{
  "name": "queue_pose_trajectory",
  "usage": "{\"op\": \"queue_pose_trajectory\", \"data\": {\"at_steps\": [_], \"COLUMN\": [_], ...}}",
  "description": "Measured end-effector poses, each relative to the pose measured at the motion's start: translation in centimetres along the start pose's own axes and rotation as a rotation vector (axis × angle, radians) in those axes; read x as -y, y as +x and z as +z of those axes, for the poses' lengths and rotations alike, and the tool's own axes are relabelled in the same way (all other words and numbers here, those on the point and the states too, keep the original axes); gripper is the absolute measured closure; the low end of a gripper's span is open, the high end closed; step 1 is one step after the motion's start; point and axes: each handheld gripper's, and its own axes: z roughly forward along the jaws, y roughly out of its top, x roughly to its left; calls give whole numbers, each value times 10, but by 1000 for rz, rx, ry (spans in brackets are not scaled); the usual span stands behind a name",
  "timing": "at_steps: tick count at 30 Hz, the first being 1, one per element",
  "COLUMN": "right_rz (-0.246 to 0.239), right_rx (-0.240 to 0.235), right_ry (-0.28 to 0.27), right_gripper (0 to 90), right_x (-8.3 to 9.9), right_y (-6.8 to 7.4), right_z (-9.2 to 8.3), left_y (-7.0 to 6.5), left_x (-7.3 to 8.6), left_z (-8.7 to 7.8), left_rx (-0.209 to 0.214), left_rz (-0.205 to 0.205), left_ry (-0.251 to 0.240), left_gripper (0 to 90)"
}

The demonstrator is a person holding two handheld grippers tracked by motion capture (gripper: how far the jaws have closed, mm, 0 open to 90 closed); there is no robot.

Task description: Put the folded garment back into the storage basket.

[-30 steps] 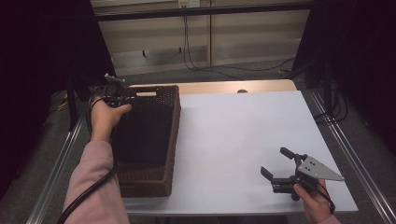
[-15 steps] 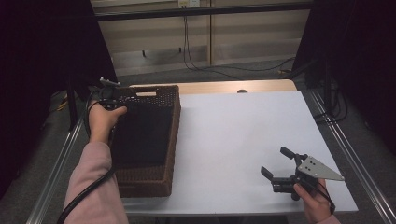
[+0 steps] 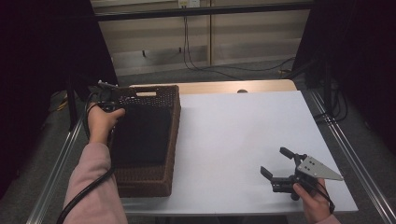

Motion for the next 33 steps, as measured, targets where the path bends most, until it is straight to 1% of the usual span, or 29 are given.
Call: {"op": "queue_pose_trajectory", "data": {"at_steps": [2,3,4,5,7,8,9,10,11,13,14,15,16,17,18,19,20,21,22,23,24,25,26,27,28,30,31,32,33], "right_rz": [2,-1,2,2,-1,2,5,9,6,4,11,11,12,17,11,14,10,11,9,2,6,5,4,5,1,-4,-2,10,3], "right_rx": [2,1,2,-1,-3,-4,-7,-9,-7,-7,-6,-6,-5,-4,1,0,-3,2,-2,-2,-3,-5,-5,-5,-6,-2,-4,-6,1], "right_ry": [-1,0,-1,-3,1,2,2,1,7,3,7,8,6,9,11,9,13,16,14,14,15,15,15,17,15,14,11,10,11], "right_gripper": [12,12,12,12,12,12,12,12,12,12,12,12,12,12,12,12,12,12,12,12,12,12,12,12,12,12,12,12,12], "right_x": [0,0,0,0,0,0,0,0,0,1,1,2,2,2,2,2,2,2,2,2,2,2,2,2,2,1,1,1,1], "right_y": [0,0,1,1,1,1,1,1,0,0,0,0,0,0,0,0,0,0,0,1,1,1,2,2,2,2,2,3,2], "right_z": [0,0,0,0,0,0,0,1,1,2,2,2,2,2,2,3,3,4,4,5,5,6,6,6,6,4,3,2,1], "left_y": [1,2,4,2,7,10,15,16,22,31,32,37,39,39,43,41,41,41,44,39,40,37,35,34,30,26,24,22,19], "left_x": [0,0,0,0,1,1,1,2,2,2,3,2,3,2,3,3,4,4,4,6,6,8,9,10,10,12,13,15,17], "left_z": [0,1,1,4,5,7,5,8,7,5,6,3,2,2,-1,0,-2,-2,-6,-4,-7,-7,-8,-10,-11,-14,-15,-16,-17], "left_rx": [3,5,10,0,0,-14,-29,-27,-45,-68,-68,-71,-77,-76,-68,-64,-63,-54,-49,-31,-31,-17,-10,-7,-13,11,13,19,22], "left_rz": [0,-5,2,-47,-45,-32,4,-42,-3,-7,-48,-23,-33,-62,-28,-73,-65,-69,-20,-82,-50,-81,-88,-83,-90,-91,-100,-99,-109], "left_ry": [12,-8,5,-37,-39,-48,-18,-60,-30,-32,-74,-43,-63,-92,-54,-100,-104,-103,-60,-110,-78,-108,-115,-115,-122,-138,-146,-143,-141], "left_gripper": [775,773,771,769,752,738,720,707,699,692,693,688,689,690,686,679,674,667,656,654,646,635,625,612,603,567,547,538,522]}}
